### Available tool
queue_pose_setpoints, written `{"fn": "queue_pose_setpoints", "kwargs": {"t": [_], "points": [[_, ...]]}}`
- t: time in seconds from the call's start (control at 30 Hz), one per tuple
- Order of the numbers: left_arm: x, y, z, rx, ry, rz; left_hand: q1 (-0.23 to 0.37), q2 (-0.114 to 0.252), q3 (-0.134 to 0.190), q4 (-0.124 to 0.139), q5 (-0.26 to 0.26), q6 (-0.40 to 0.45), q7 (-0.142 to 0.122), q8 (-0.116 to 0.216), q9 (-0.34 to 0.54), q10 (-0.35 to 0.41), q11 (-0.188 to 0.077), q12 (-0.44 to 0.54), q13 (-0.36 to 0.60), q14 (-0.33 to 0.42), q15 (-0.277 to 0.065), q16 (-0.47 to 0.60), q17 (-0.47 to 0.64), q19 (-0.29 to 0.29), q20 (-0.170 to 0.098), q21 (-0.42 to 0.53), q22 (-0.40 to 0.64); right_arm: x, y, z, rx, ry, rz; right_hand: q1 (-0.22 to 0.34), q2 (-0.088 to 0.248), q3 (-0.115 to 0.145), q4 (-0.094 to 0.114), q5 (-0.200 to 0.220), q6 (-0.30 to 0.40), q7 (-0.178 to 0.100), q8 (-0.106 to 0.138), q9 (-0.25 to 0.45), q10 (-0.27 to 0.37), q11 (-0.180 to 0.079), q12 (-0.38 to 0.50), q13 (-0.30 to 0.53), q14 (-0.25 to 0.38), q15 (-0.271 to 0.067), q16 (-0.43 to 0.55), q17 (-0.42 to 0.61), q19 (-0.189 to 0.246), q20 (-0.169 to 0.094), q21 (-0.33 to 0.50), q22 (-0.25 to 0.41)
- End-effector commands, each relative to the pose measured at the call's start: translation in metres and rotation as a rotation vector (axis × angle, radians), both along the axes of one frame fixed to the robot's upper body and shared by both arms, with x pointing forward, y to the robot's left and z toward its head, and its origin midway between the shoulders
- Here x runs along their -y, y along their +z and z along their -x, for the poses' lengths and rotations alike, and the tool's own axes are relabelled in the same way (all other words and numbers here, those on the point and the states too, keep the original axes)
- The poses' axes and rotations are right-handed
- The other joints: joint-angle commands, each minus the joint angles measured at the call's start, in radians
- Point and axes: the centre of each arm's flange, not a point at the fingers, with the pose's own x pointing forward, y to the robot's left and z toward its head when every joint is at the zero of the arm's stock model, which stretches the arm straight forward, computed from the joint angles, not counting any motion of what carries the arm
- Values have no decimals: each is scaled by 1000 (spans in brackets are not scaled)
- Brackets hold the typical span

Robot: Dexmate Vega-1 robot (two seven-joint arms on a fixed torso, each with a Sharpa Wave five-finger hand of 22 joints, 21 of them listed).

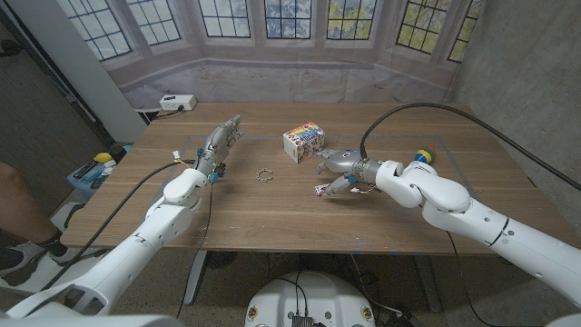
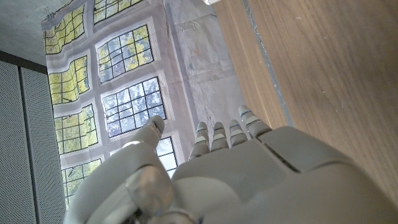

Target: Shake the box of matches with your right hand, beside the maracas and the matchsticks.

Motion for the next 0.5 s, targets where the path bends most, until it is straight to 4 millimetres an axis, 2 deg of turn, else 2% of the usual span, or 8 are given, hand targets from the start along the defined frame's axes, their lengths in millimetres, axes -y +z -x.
{"fn": "queue_pose_setpoints", "kwargs": {"t": [0.03, 0.5], "points": [[2, -2, 3, 3, -2, -10, 12, 1, -1, -5, 6, 8, 0, 5, 5, -4, 5, 8, 5, -5, 9, 1, 5, 4, 8, -2, 5, -1, -5, -5, 3, -3, -12, 16, -1, 11, 2, 7, 25, -5, 11, 5, 10, 2, 7, 4, 6, 1, 11, 4, 11, -3, 8, 6], [0, -3, 7, 8, 5, -11, 13, 1, -3, -6, 6, 8, 0, 5, 6, -4, 4, 8, 5, -6, 9, 1, 5, 4, 9, -2, 5, 0, -9, -15, 8, -10, -20, 26, -2, 16, 4, 6, 66, -16, 26, 9, 25, -2, 10, 3, 16, -4, 14, 4, 22, -5, 9, 6]]}}
